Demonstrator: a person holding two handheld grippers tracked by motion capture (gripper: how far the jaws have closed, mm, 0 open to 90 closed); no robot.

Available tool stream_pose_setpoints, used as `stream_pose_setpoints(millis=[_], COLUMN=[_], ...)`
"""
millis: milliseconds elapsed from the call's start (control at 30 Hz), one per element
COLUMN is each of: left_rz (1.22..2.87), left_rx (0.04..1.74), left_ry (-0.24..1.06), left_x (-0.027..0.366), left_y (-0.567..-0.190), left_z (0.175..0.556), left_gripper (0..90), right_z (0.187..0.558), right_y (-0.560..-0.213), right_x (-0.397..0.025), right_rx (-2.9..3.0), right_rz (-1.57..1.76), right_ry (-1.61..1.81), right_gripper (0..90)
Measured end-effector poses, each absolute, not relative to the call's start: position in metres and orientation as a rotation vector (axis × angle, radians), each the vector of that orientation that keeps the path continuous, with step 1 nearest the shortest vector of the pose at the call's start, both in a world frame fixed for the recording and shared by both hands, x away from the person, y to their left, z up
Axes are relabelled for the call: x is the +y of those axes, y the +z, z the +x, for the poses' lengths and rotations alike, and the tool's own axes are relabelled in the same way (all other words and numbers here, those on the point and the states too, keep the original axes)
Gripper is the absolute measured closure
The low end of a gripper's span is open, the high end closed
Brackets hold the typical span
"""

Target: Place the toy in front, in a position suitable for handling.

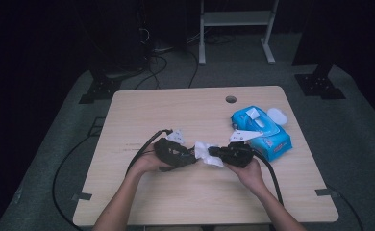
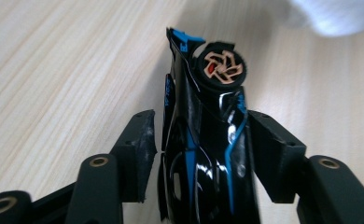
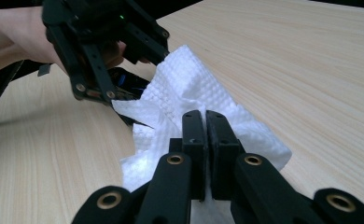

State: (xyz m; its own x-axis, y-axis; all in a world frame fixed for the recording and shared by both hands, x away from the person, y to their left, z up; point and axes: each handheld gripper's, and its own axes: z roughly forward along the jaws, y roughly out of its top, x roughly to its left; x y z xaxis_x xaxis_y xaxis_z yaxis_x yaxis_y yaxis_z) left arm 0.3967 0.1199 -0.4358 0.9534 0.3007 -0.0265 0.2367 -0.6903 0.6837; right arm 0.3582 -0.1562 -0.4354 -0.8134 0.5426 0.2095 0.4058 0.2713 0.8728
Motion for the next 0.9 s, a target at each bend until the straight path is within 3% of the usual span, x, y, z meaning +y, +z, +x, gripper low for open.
stream_pose_setpoints(millis=[500, 900], left_rz=[2.146, 2.148], left_rx=[0.465, 0.554], left_ry=[0.08, 0.096], left_x=[0.16, 0.167], left_y=[-0.413, -0.429], left_z=[0.393, 0.396], left_gripper=[40.0, 39.3], right_z=[0.363, 0.368], right_y=[-0.432, -0.432], right_x=[-0.145, -0.129], right_rx=[2.432, 2.467], right_rz=[0.867, 0.838], right_ry=[1.578, 1.569], right_gripper=[86.8, 86.8])
